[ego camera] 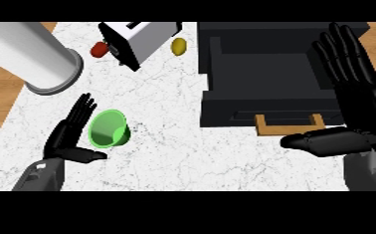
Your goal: Pick up the cup, place it into the drawer and close the drawer
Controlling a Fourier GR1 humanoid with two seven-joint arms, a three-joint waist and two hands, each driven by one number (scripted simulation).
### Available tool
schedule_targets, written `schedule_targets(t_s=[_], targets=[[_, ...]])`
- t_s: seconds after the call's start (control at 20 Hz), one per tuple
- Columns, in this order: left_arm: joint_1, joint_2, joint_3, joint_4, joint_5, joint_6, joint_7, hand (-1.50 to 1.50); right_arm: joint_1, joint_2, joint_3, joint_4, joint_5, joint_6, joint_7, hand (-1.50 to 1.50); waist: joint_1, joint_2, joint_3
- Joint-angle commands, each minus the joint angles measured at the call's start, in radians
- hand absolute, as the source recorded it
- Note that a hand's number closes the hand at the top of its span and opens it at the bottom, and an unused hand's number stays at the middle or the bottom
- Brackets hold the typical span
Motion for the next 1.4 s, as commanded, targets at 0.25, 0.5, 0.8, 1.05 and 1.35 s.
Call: schedule_targets(t_s=[0.25, 0.5, 0.8, 1.05, 1.35], targets=[[-0.081, 0.001, 0.01, 0.264, -0.054, 0.008, -0.239, -1.5, -0.033, -0.031, -0.043, 0.034, -0.052, 0.033, 0.025, -1.5, -0.012, 0.006, -0.002], [-0.048, -0.002, -0.002, 0.281, -0.071, -0.004, -0.334, -1.5, -0.065, -0.008, -0.01, 0.018, -0.011, -0.002, 0.042, -1.5, -0.012, 0.007, -0.003], [-0.128, -0.032, 0.001, 0.314, -0.076, 0.037, -0.296, -1.5, -0.067, -0.021, -0.02, 0.003, -0.032, 0.012, 0.058, -1.5, -0.027, 0.01, -0.004], [-0.125, -0.012, 0.001, 0.326, -0.079, -0.022, -0.324, -1.5, -0.024, -0.023, -0.029, 0.043, -0.019, 0.031, -0.009, -1.5, -0.023, 0.011, -0.003], [-0.152, -0.052, -0.008, 0.32, -0.071, -0.129, -0.304, -1.5, -0.042, -0.013, -0.008, 0.039, -0.003, 0.017, 0.015, -1.5, -0.022, 0.011, -0.004]])
